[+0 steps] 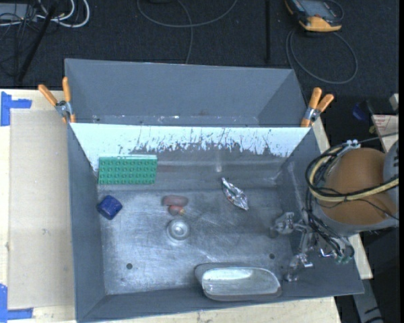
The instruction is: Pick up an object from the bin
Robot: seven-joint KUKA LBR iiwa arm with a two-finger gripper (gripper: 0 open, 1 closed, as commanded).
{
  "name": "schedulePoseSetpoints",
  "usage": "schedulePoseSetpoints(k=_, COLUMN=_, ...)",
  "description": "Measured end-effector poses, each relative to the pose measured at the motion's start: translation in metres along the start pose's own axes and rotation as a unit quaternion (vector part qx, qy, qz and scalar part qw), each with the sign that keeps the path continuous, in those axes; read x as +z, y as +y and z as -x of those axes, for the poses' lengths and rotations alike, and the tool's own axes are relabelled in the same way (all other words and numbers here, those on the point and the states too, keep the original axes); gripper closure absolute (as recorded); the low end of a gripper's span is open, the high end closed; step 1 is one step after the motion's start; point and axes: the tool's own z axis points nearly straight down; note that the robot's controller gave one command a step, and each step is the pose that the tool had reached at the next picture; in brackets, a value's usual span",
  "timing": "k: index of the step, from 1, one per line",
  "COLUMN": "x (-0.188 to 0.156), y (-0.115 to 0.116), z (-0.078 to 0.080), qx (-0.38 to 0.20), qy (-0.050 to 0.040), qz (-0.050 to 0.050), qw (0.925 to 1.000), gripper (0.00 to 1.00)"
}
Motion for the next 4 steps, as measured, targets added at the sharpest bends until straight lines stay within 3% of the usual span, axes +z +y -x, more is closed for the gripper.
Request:
schedulePoseSetpoints(k=1, x=-0.063, y=0.042, z=0.043, qx=0.189, qy=-0.002, qz=0.0, qw=0.982, gripper=0.0)
schedulePoseSetpoints(k=2, x=-0.001, y=0.085, z=0.103, qx=0.234, qy=-0.0013, qz=-0.001, qw=0.9723, gripper=0.0)
schedulePoseSetpoints(k=3, x=-0.002, y=0.086, z=0.103, qx=0.233, qy=0.0002, qz=0.0, qw=0.9726, gripper=1.0)
schedulePoseSetpoints(k=4, x=-0.188, y=0.069, z=0.097, qx=0.112, qy=-0.004, qz=-0.001, qw=0.9937, gripper=1.0)
